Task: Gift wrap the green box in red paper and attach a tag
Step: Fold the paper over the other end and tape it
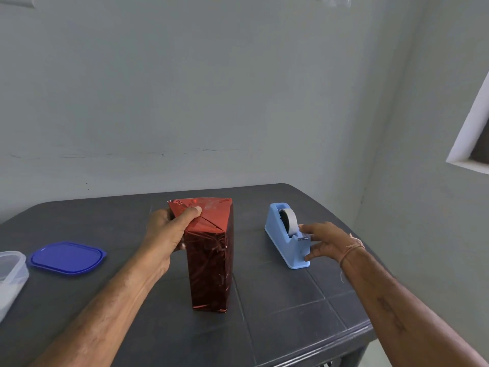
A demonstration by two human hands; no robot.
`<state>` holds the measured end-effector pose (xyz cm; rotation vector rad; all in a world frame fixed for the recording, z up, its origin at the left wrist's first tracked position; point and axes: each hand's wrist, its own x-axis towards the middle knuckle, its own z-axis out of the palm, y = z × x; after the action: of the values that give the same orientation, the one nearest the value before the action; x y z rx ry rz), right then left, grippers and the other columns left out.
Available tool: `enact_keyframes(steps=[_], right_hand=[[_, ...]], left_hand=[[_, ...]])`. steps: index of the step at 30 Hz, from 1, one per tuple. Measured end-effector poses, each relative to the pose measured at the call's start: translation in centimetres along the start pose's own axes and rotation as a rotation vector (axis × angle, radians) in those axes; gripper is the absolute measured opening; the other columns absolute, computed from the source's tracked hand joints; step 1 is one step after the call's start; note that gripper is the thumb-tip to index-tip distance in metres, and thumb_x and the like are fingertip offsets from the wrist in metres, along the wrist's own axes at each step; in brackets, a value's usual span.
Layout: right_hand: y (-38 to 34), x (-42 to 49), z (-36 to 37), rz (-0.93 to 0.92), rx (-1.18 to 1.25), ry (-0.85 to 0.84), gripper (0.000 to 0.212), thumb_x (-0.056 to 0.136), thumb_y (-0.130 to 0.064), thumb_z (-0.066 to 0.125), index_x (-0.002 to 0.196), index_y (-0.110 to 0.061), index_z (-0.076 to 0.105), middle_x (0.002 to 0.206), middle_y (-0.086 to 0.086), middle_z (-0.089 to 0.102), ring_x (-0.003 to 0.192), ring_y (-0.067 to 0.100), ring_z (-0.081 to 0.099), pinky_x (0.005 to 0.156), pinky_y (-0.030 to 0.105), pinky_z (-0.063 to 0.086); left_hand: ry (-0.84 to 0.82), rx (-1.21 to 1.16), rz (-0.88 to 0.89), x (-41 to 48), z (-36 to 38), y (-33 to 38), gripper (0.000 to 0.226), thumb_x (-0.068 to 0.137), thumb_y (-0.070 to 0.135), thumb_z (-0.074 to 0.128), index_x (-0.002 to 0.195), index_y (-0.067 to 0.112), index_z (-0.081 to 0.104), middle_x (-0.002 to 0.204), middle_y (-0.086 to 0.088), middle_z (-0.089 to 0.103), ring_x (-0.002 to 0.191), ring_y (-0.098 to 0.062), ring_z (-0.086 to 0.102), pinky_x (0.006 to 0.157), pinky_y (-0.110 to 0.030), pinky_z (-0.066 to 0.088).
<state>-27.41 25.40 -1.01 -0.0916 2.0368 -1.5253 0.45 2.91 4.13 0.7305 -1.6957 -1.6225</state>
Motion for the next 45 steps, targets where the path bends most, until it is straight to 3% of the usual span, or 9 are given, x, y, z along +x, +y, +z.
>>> enact_keyframes(steps=[7, 10, 17, 21, 24, 28, 33, 38, 45], right_hand=[[0.4, -1.0, 0.2, 0.003, 0.175, -0.022, 0.024, 0.092, -0.019, 0.072, 0.112, -0.006, 0.067, 0.119, 0.014, 0.057, 0.115, 0.037, 0.059, 0.08, 0.063, 0.06], [1.1, -1.4, 0.3, -0.037, 0.195, -0.015, 0.031, 0.091, -0.019, 0.072, 0.116, -0.002, 0.066, 0.121, 0.016, 0.058, 0.114, 0.039, 0.062, 0.07, 0.055, 0.061], [2.7, -2.5, 0.6, -0.075, 0.232, 0.0, 0.018, 0.095, -0.017, 0.071, 0.103, -0.002, 0.065, 0.132, 0.016, 0.058, 0.12, 0.04, 0.061, 0.094, 0.059, 0.056], [3.8, -2.6, 0.8, -0.116, 0.274, 0.023, 0.023, 0.094, -0.017, 0.072, 0.105, 0.003, 0.068, 0.131, 0.018, 0.059, 0.121, 0.037, 0.059, 0.075, 0.048, 0.061], [5.0, -2.4, 0.8, -0.138, 0.293, 0.05, 0.033, 0.091, -0.016, 0.075, 0.113, 0.006, 0.066, 0.131, 0.02, 0.061, 0.119, 0.037, 0.062, 0.074, 0.044, 0.062], [5.8, -2.5, 1.2, -0.126, 0.327, 0.086, 0.036, 0.092, -0.021, 0.076, 0.111, 0.006, 0.062, 0.125, 0.018, 0.063, 0.116, 0.034, 0.065, 0.089, 0.047, 0.06], [6.3, -3.3, 1.8, -0.173, 0.305, 0.12, 0.019, 0.094, -0.024, 0.071, 0.088, -0.007, 0.065, 0.105, 0.011, 0.064, 0.109, 0.03, 0.063, 0.09, 0.043, 0.058], [6.9, -3.6, 1.6, -0.22, 0.295, 0.108, 0.016, 0.094, -0.02, 0.07, 0.091, -0.005, 0.069, 0.099, 0.01, 0.067, 0.09, 0.019, 0.064, 0.099, 0.044, 0.055], [7.7, -3.4, 1.5, -0.322, 0.217, 0.131, 0.025, 0.095, -0.024, 0.071, 0.097, 0.001, 0.072, 0.096, 0.008, 0.072, 0.089, 0.015, 0.065, 0.097, 0.046, 0.058]], left_hand=[[-0.006, -0.005, -0.007, 0.3, 0.0, -0.3, 0.022, 0.089, 0.029, 0.076, 0.078, 0.011, 0.07, 0.059, -0.003, 0.058, 0.047, -0.014, 0.049, 0.045, -0.024, 0.04], [0.0, -0.009, -0.013, 0.2, 0.1, -0.2, 0.021, 0.089, 0.028, 0.076, 0.078, 0.013, 0.069, 0.056, -0.001, 0.058, 0.045, -0.013, 0.049, 0.046, -0.024, 0.04], [-0.002, -0.004, -0.012, 0.0, 0.2, 0.0, 0.019, 0.09, 0.028, 0.075, 0.081, 0.013, 0.068, 0.055, 0.003, 0.057, 0.042, -0.008, 0.049, 0.048, -0.024, 0.04], [-0.006, -0.007, -0.014, 0.1, 0.2, -0.1, 0.02, 0.09, 0.028, 0.075, 0.08, 0.013, 0.068, 0.051, 0.005, 0.057, 0.041, -0.007, 0.049, 0.046, -0.024, 0.039], [-0.003, -0.002, -0.018, 0.1, 0.1, 0.0, 0.02, 0.09, 0.029, 0.075, 0.08, 0.013, 0.067, 0.053, 0.004, 0.057, 0.041, -0.007, 0.049, 0.045, -0.023, 0.04], [-0.009, 0.003, -0.022, 0.0, 0.1, 0.0, 0.02, 0.091, 0.029, 0.074, 0.081, 0.013, 0.067, 0.05, 0.005, 0.056, 0.041, -0.007, 0.048, 0.042, -0.021, 0.039], [-0.005, 0.003, -0.019, 0.0, 0.1, 0.0, 0.02, 0.091, 0.029, 0.074, 0.08, 0.013, 0.066, 0.046, 0.007, 0.056, 0.038, -0.006, 0.048, 0.043, -0.021, 0.039], [-0.001, -0.005, -0.018, 0.0, 0.1, -0.1, 0.021, 0.09, 0.028, 0.075, 0.079, 0.013, 0.066, 0.045, 0.008, 0.054, 0.039, -0.006, 0.047, 0.048, -0.024, 0.039], [-0.005, -0.004, -0.02, 0.2, -0.1, -0.2, 0.02, 0.089, 0.029, 0.075, 0.08, 0.014, 0.067, 0.049, 0.005, 0.057, 0.042, -0.01, 0.049, 0.048, -0.024, 0.04]])
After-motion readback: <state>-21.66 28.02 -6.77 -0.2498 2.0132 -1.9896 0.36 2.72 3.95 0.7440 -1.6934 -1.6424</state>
